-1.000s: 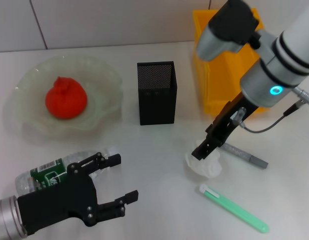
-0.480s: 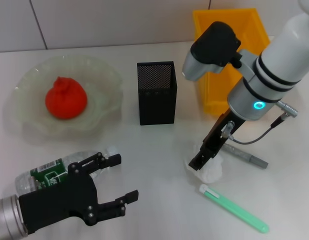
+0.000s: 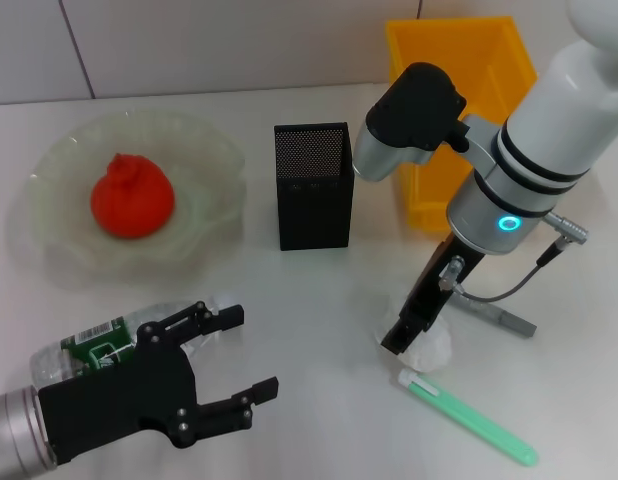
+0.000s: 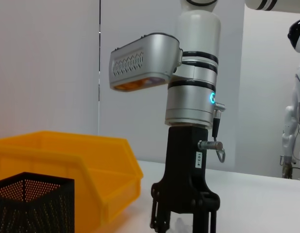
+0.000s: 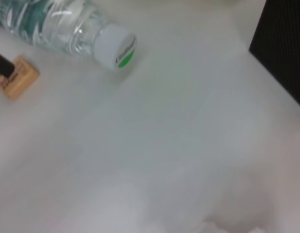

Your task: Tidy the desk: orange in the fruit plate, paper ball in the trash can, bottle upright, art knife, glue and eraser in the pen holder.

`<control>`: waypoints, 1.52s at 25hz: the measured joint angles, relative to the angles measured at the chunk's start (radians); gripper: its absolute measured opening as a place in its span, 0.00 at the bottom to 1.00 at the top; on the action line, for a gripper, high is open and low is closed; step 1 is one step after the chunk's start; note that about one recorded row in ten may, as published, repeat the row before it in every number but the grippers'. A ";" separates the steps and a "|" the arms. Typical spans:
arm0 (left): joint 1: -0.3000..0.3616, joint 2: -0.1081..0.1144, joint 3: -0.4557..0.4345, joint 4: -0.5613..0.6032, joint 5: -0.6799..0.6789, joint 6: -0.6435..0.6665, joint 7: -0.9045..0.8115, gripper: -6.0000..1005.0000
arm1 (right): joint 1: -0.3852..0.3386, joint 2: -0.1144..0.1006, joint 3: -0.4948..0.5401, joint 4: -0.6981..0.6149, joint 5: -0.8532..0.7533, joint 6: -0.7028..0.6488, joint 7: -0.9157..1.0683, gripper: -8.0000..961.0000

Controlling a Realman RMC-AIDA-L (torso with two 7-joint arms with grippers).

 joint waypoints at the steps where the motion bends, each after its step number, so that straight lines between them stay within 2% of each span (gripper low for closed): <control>1: -0.001 0.000 0.000 0.000 0.000 -0.001 0.000 0.82 | 0.007 -0.001 0.000 0.012 0.000 -0.004 0.000 0.72; 9: -0.008 0.000 -0.001 0.000 0.000 -0.004 0.000 0.82 | 0.012 -0.004 0.018 0.013 -0.002 -0.024 0.000 0.53; 12: -0.010 0.000 -0.002 0.000 0.000 -0.004 0.000 0.82 | 0.009 -0.005 0.071 -0.024 -0.004 -0.061 -0.003 0.47; 14: -0.011 0.001 -0.003 0.000 0.000 -0.004 0.000 0.82 | 0.007 -0.011 0.157 -0.075 -0.005 -0.103 -0.016 0.43; 15: -0.012 0.001 -0.003 0.000 0.000 -0.004 0.000 0.82 | 0.007 -0.011 0.157 -0.075 -0.005 -0.103 -0.016 0.42; 20: -0.017 0.002 -0.004 0.000 0.000 -0.004 0.000 0.82 | 0.008 -0.040 0.306 -0.201 -0.007 -0.174 -0.026 0.35; 24: -0.022 0.002 -0.005 0.000 0.000 -0.004 0.000 0.82 | 0.010 -0.086 0.441 -0.303 -0.023 -0.195 -0.029 0.31; 26: -0.024 0.001 -0.005 0.000 0.000 -0.004 0.000 0.82 | 0.013 -0.099 0.506 -0.328 -0.040 -0.190 -0.042 0.29; 28: -0.025 0.002 -0.004 0.000 0.000 -0.004 0.000 0.82 | 0.012 -0.105 0.567 -0.343 -0.055 -0.163 -0.067 0.29; 31: -0.026 0.001 -0.003 0.000 0.000 -0.004 0.000 0.82 | -0.001 -0.107 0.601 -0.343 -0.061 -0.082 -0.095 0.29; 38: -0.033 0.001 -0.001 0.000 0.000 -0.005 0.000 0.82 | -0.035 -0.089 0.547 -0.272 -0.077 0.151 -0.110 0.29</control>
